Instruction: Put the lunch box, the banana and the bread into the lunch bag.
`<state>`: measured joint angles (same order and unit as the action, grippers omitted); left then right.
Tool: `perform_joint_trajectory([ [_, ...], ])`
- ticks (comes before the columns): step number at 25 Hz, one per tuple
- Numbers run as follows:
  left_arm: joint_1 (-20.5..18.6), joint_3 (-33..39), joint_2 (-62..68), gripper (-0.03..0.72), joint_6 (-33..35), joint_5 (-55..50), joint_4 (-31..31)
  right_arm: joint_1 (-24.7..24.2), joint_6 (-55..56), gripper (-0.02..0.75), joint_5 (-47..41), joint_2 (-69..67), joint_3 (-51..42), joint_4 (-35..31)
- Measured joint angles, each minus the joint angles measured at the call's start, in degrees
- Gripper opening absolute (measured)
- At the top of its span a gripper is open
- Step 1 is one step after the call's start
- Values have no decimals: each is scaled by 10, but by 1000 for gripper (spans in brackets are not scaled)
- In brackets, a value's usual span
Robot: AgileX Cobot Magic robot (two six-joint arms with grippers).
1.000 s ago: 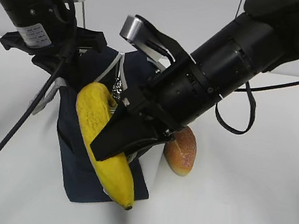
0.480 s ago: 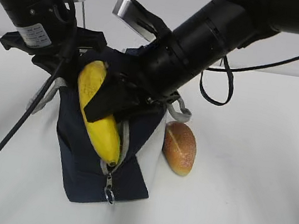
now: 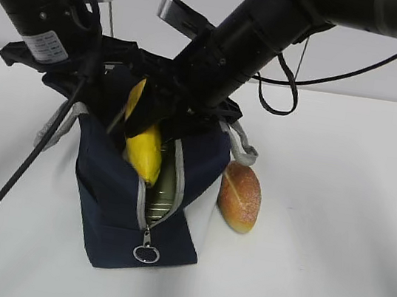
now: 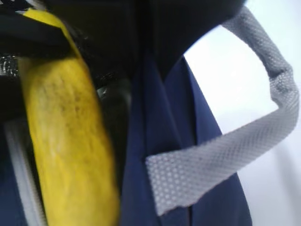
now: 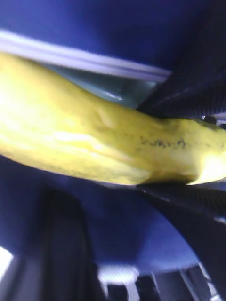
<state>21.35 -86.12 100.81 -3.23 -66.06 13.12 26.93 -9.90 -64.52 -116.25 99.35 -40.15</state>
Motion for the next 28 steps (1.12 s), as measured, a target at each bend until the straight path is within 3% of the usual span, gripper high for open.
perform_joint_trajectory([
  [12,0,0,0,-3,-2,4,2,0,38,329,16,-44,2,45],
  [19,0,0,0,-3,-2,4,2,0,38,599,9,-44,23,56],
  [22,0,0,0,-3,-2,4,2,0,36,601,-28,-44,60,80],
  [28,0,0,0,-3,-2,4,1,0,44,529,-54,15,82,145],
])
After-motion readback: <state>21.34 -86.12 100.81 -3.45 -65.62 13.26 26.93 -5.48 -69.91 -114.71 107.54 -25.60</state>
